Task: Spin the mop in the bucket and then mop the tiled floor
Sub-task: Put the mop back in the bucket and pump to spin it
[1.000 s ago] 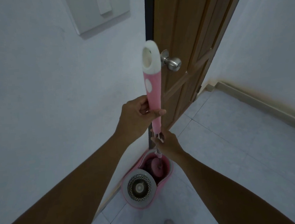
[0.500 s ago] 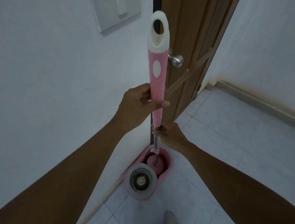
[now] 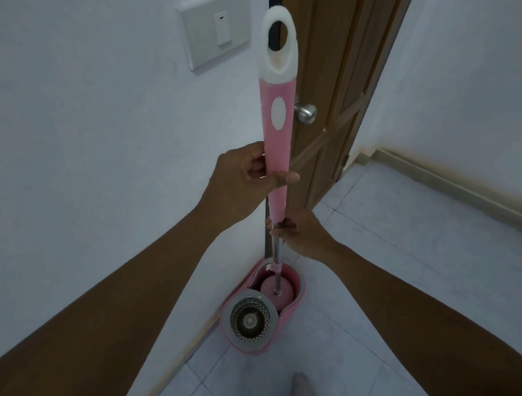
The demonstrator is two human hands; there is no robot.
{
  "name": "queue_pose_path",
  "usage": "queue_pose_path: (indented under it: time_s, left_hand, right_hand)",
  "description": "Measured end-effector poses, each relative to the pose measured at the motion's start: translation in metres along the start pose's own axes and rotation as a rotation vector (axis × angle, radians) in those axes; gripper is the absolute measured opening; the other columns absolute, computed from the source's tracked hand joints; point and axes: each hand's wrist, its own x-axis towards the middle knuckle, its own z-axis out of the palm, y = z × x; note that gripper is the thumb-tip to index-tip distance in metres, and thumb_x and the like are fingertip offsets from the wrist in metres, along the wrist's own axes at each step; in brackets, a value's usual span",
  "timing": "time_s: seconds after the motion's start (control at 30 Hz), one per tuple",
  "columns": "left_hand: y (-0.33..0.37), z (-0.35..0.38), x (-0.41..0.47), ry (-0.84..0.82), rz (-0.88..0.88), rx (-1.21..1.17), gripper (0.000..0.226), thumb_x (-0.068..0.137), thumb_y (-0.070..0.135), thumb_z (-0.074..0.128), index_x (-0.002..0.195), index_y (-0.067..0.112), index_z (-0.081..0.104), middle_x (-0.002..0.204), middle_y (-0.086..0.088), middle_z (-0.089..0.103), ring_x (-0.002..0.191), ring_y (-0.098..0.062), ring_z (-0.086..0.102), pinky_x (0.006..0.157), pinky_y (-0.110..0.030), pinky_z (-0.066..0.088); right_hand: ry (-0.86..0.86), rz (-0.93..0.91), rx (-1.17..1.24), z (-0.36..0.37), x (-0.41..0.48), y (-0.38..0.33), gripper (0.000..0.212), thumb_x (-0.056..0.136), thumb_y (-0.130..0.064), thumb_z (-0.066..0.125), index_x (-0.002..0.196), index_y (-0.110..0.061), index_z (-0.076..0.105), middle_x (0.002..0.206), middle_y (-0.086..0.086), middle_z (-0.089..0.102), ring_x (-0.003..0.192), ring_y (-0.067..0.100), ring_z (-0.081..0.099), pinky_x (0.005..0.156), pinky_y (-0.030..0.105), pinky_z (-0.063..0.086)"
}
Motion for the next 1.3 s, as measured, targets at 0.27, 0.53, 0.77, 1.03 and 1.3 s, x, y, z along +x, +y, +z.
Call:
queue_pose_path:
  time_s: [0.27, 0.53, 0.77, 1.03, 1.3]
  left_hand:
    - [0.012, -0.001, 0.001, 0.011, -0.024, -0.031, 0.058, 0.073, 0.031, 0.079, 0.124, 0.010, 0.064, 0.116, -0.001, 0.072, 0.098, -0.017, 0.072, 0.091, -0.025, 0.054]
    - [0.025, 0.005, 0.011, -0.061, -0.033, -0.101, 0.059, 0.081, 0.013, 0.077, 0.134, 0.009, 0.051, 0.130, -0.005, 0.064, 0.111, -0.023, 0.068, 0.099, -0.036, 0.052]
    - [0.046, -0.004, 0.022, -0.074, -0.010, -0.087, 0.052, 0.083, 0.017, 0.073, 0.130, 0.005, 0.057, 0.126, -0.008, 0.066, 0.110, -0.026, 0.068, 0.102, -0.044, 0.051]
    - [0.089, -0.044, 0.031, -0.018, 0.108, -0.108, 0.047, 0.083, 0.013, 0.073, 0.128, 0.004, 0.063, 0.119, -0.008, 0.071, 0.103, -0.019, 0.072, 0.096, -0.039, 0.055]
    - [0.106, -0.077, 0.017, 0.059, 0.177, -0.134, 0.045, 0.086, 0.013, 0.073, 0.128, 0.004, 0.062, 0.115, -0.005, 0.072, 0.100, -0.012, 0.072, 0.087, -0.030, 0.059]
  right_hand:
    - [0.091, -0.037, 0.021, -0.003, -0.003, -0.003, 0.028, 0.089, -0.008, 0.067, 0.117, -0.008, 0.066, 0.104, -0.002, 0.071, 0.095, 0.009, 0.066, 0.090, 0.027, 0.052]
    - [0.197, -0.064, -0.058, -0.015, -0.003, -0.011, 0.017, 0.094, -0.014, 0.063, 0.110, -0.011, 0.066, 0.088, -0.019, 0.064, 0.083, -0.006, 0.062, 0.082, 0.010, 0.048]
    - [0.242, -0.211, -0.156, -0.037, -0.005, -0.042, 0.009, 0.093, -0.016, 0.065, 0.100, -0.010, 0.063, 0.075, -0.019, 0.059, 0.069, -0.004, 0.061, 0.068, 0.006, 0.045]
    - [0.183, -0.240, 0.242, -0.051, -0.006, -0.071, 0.041, 0.081, 0.005, 0.073, 0.121, 0.001, 0.065, 0.113, 0.009, 0.072, 0.102, 0.019, 0.071, 0.091, 0.035, 0.057]
    - [0.142, -0.364, 0.176, -0.040, -0.008, -0.107, 0.036, 0.082, 0.005, 0.072, 0.117, 0.001, 0.066, 0.103, 0.004, 0.073, 0.095, 0.013, 0.073, 0.087, 0.025, 0.057]
